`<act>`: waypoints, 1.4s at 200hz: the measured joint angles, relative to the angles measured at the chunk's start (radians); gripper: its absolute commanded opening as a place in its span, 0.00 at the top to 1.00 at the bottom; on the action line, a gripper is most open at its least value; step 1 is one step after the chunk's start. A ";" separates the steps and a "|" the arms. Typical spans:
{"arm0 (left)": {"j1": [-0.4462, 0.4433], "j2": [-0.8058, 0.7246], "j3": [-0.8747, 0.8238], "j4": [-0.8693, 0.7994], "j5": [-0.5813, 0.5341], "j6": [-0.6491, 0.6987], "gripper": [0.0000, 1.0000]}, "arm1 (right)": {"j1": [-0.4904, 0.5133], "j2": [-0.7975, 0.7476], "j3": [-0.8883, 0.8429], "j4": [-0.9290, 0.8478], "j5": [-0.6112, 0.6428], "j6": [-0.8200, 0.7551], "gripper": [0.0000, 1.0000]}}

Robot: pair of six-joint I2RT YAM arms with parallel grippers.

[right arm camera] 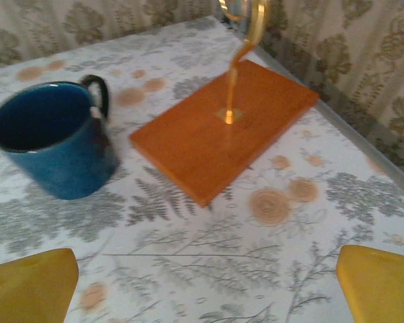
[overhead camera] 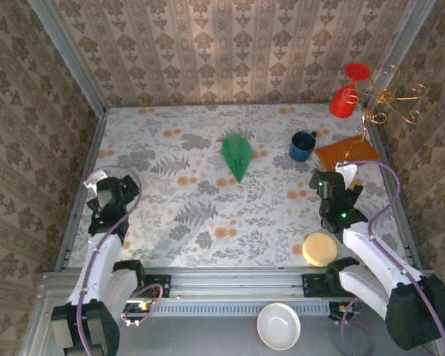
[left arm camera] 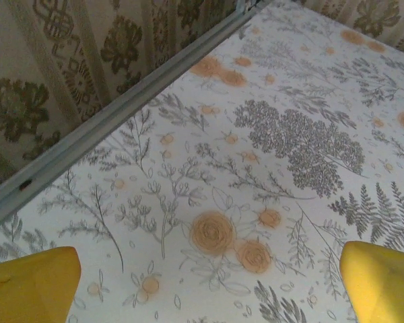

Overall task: Fold a paper plane with a square sheet of paper (pick it up from the middle)
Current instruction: Reset both arms

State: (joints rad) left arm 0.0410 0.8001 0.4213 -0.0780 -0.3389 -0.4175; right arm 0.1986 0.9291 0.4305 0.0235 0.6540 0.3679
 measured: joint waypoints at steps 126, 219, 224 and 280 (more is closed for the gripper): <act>0.000 0.505 -0.122 0.776 0.269 0.320 0.00 | -0.191 0.381 -0.083 0.619 -0.291 -0.193 0.00; 0.000 0.756 -0.120 1.080 0.396 0.397 0.00 | -0.192 0.587 -0.057 0.797 -0.481 -0.268 0.00; 0.000 0.756 -0.112 1.070 0.396 0.400 0.00 | -0.191 0.589 -0.057 0.800 -0.483 -0.269 0.00; -0.060 0.756 -0.027 0.991 0.346 0.446 0.00 | -0.189 0.590 -0.056 0.811 -0.487 -0.273 0.00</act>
State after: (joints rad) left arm -0.0185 1.5558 0.3939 0.9127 0.0074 0.0284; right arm 0.0093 1.5188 0.3740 0.8349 0.1669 0.0948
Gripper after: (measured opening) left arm 0.999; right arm 0.999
